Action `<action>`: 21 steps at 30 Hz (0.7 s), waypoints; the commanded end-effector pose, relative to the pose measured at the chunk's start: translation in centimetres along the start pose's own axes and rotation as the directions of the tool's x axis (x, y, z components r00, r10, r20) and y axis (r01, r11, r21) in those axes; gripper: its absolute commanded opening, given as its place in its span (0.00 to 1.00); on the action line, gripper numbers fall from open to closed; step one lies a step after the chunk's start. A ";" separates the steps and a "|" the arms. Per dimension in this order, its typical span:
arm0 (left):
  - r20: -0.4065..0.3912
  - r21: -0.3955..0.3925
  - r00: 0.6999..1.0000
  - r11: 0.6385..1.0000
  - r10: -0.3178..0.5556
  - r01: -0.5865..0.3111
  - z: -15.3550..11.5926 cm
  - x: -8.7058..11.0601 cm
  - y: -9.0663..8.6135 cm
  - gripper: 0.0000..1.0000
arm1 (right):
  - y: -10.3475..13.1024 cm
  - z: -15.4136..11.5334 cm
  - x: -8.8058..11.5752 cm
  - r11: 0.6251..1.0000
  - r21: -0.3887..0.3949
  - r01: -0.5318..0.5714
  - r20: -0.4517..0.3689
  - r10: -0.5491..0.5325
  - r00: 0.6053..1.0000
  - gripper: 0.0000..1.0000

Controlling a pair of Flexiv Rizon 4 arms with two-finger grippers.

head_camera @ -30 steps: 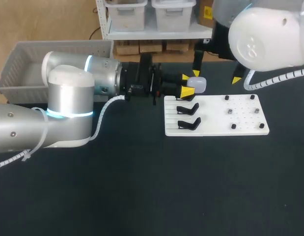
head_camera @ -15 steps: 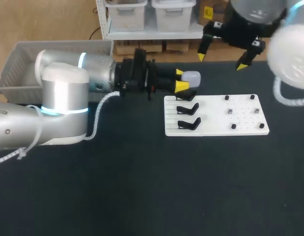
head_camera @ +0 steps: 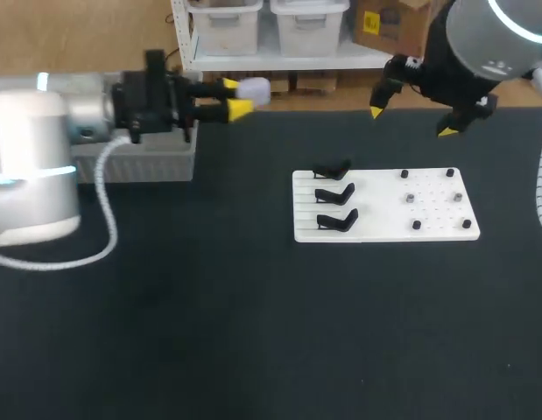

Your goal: Pick up each earbud case from the left stands, insert the matching earbuds, close the lid, and place the case in the box.

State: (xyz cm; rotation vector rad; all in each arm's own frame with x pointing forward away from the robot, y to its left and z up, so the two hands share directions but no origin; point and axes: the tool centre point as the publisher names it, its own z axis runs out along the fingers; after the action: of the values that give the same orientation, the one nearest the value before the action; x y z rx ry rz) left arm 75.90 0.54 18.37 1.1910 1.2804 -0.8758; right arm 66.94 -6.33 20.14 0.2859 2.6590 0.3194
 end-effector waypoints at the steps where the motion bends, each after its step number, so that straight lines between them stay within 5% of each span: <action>1: -0.064 -0.316 0.998 0.949 -0.007 -0.014 -7.1 -0.1 0.9 0.00 | -0.1 0.0 0.2 1.000 0.000 -0.002 0.050 0.002 0.999 1.00; 3: -0.151 -0.353 0.988 0.932 0.027 -0.079 -8.5 0.5 2.1 0.00 | -0.1 0.0 0.2 1.000 0.000 -0.002 0.050 0.002 0.999 1.00; 11: -0.246 -0.485 0.969 0.866 -0.005 -0.119 -12.9 3.8 7.5 0.00 | -0.1 0.0 0.2 1.000 0.000 -0.002 0.050 0.002 0.999 1.00; 21: -0.357 -0.508 0.934 0.846 -0.032 -0.165 -16.3 8.6 13.7 0.00 | -0.1 0.0 0.2 1.000 0.000 -0.002 0.050 0.002 0.999 1.00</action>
State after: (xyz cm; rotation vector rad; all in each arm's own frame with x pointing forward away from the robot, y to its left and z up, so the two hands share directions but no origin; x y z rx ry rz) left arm 84.33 20.54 14.94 1.0204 1.6331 -0.2970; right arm 66.89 -6.24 20.11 0.2912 2.6172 0.3077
